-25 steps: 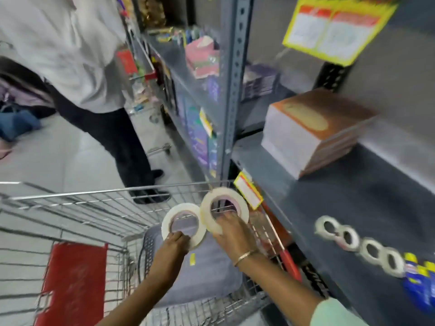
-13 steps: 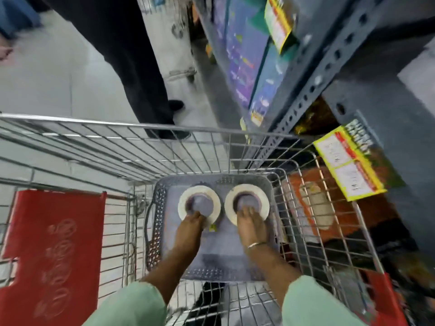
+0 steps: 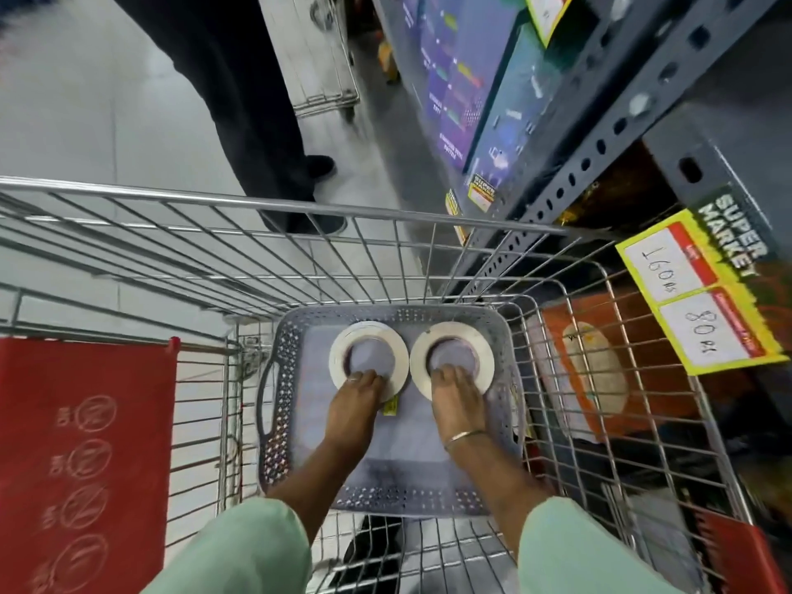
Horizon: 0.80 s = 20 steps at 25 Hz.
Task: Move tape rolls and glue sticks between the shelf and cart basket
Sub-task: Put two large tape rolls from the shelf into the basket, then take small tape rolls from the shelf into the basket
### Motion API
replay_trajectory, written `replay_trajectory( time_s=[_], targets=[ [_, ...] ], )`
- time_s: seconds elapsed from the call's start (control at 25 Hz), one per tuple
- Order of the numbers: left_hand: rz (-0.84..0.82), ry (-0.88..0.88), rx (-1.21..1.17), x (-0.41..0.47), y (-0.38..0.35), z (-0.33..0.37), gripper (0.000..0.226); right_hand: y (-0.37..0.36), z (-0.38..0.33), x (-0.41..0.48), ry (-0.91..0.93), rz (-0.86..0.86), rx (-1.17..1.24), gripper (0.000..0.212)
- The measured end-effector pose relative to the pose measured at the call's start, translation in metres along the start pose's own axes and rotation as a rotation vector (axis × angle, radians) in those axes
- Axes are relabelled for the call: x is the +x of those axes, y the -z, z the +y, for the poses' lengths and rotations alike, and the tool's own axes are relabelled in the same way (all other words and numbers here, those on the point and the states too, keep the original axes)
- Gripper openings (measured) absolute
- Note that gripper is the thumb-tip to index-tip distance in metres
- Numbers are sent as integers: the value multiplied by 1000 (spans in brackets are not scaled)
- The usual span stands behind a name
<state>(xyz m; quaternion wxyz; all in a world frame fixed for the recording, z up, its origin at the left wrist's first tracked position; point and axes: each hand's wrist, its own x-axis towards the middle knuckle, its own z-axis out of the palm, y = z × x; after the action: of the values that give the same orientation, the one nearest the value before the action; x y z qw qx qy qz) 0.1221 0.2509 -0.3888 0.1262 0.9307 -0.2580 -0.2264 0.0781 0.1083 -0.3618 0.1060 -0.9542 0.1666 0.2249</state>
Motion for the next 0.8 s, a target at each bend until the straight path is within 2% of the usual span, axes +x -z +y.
replay_trajectory(
  time_s=[0.08,0.12,0.2,0.32,0.4,0.48,0.56,0.64,0.72,0.8],
  targets=[
    [-27,-18,53,2,0,-1,37,6,-1,-4,7,8,-77,27],
    [-34,-22,76,3,4,0,42,16,-1,-6,-26,-42,-67,30],
    [-22,-14,61,3,15,4,54,32,-3,-12,-23,-30,-20,37],
    [72,39,-152,-7,51,20,57,83,-5,-31,-31,192,89,38],
    [183,-2,-244,-17,84,39,51,130,-1,-59,22,304,223,33],
    [290,-94,-292,-28,115,60,44,173,3,-93,58,382,375,30],
    [404,-203,-360,-42,151,99,41,219,24,-138,43,591,461,26],
    [453,-296,-412,-57,180,147,39,254,58,-182,-19,725,534,24],
    [413,-442,-415,-71,199,198,38,276,103,-223,-141,757,539,27],
    [232,-624,-390,-88,209,255,48,281,156,-264,-313,656,455,33]
  ],
)
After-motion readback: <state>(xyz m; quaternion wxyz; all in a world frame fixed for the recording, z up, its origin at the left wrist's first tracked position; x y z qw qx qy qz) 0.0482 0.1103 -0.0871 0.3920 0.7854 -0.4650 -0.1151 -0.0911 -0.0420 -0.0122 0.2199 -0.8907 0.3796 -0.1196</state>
